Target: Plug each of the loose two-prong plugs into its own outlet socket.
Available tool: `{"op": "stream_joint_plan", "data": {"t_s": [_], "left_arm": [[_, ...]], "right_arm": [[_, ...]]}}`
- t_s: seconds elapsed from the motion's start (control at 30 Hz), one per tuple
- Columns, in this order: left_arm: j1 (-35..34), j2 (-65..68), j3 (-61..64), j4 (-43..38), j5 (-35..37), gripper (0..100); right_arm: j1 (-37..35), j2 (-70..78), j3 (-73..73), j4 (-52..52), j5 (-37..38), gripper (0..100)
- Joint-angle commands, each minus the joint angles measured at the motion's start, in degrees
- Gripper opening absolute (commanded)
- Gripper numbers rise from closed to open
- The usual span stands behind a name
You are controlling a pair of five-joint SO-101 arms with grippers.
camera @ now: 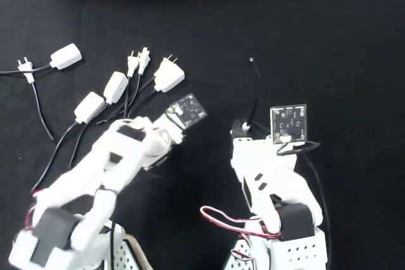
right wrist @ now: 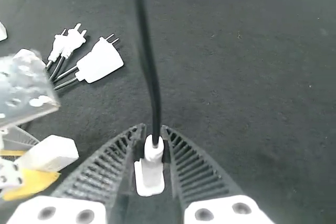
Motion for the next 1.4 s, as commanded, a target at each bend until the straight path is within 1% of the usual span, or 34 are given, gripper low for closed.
{"op": "stream_joint_plan", "data": {"t_s": [0.0,0.07,0.13,0.33,0.4,0.5,0.63,0.73,0.83,0.9,0.97,1.07,1.13,1.2,1.27,1.3,1.37], "left_arm": [[0.1,2.7,-3.8,-0.3,0.4,8],[0.4,0.7,-3.8,2.3,-0.3,11],[-0.3,-2.5,-3.7,3.6,-2.5,14],[-1.0,-14.9,-0.7,8.4,-2.5,19],[-0.3,-19.5,0.5,10.5,-2.6,21],[1.2,-24.6,3.3,11.3,-2.5,24],[3.5,-29.5,7.0,13.8,-2.7,24],[4.1,-30.2,9.9,13.7,-2.7,24],[6.6,-30.8,11.9,14.1,-2.5,24],[8.7,-30.9,12.9,14.2,-1.1,24],[9.4,-30.9,12.6,14.2,-0.2,24],[5.5,-32.7,9.3,16.1,-0.3,24],[1.0,-36.4,6.6,18.1,-0.2,24],[-4.4,-41.1,4.9,18.6,-0.4,19],[-9.9,-45.0,4.2,17.8,-0.4,11],[-11.7,-46.4,4.4,17.3,-0.5,8],[-13.3,-46.5,5.3,14.8,-2.7,7]], "right_arm": [[0.4,0.0,-4.1,0.4,-0.4,1.1],[0.4,0.1,-4.1,0.4,0.8,1.1],[0.4,0.4,-4.1,0.4,1.1,1.1],[0.4,0.4,-3.9,0.4,1.1,1.1],[0.4,0.4,-3.8,0.4,1.1,1.1],[0.4,0.4,-3.8,0.4,1.1,1.1],[0.4,0.4,-3.7,0.4,1.1,1.1],[0.4,0.4,-3.7,0.4,1.1,1.1],[0.4,0.5,-3.7,0.4,1.1,1.1],[0.4,0.5,-3.7,0.4,1.1,1.1],[0.4,0.5,-3.7,0.4,1.1,1.1],[0.4,0.5,-3.7,0.4,1.1,1.1],[0.4,0.5,-3.7,0.4,1.1,1.1],[0.4,0.5,-3.7,0.4,1.1,1.1],[0.4,0.5,-3.7,0.4,1.1,1.1],[0.4,0.5,-3.7,0.4,1.1,1.1],[0.4,0.5,-3.7,0.4,1.1,1.1]]}}
